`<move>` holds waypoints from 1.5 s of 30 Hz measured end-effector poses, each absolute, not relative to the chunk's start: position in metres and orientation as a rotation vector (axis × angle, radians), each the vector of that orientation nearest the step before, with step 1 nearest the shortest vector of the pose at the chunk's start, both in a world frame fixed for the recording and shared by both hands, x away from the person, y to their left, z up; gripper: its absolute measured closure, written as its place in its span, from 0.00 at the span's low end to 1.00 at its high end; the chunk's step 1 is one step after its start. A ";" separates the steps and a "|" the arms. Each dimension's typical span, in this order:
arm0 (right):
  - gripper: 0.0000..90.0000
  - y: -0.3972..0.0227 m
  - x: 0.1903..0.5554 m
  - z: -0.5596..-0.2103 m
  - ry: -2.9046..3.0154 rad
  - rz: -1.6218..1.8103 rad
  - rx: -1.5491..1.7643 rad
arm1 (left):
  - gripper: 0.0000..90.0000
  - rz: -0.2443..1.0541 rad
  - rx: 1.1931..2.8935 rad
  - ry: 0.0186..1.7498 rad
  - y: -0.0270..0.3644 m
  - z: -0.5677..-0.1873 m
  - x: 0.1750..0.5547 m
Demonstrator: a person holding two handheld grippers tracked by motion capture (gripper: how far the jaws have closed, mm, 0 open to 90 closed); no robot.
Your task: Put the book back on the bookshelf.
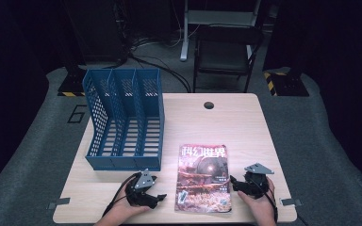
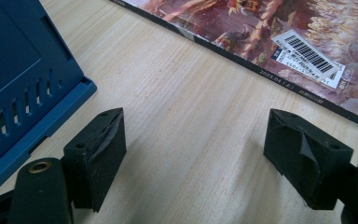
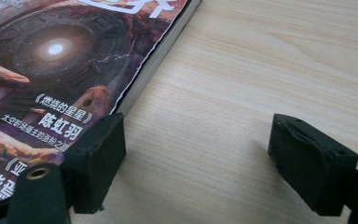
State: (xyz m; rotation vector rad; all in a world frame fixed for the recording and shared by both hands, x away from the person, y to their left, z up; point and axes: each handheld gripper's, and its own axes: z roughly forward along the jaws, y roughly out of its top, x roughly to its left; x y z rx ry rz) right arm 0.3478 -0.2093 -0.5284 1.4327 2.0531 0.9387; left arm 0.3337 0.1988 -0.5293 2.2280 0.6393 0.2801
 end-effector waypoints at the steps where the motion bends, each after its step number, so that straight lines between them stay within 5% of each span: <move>1: 0.25 -0.210 0.348 -0.528 2.056 0.932 1.433 | 0.23 0.282 2.231 0.644 0.198 -0.529 0.334; 16: 0.38 -0.197 0.349 -0.517 2.099 0.930 1.447 | 0.38 0.188 2.220 0.739 0.190 -0.517 0.334; 45: 0.44 -0.187 0.338 -0.501 2.101 1.081 1.506 | 0.37 0.138 2.221 0.745 0.151 -0.503 0.333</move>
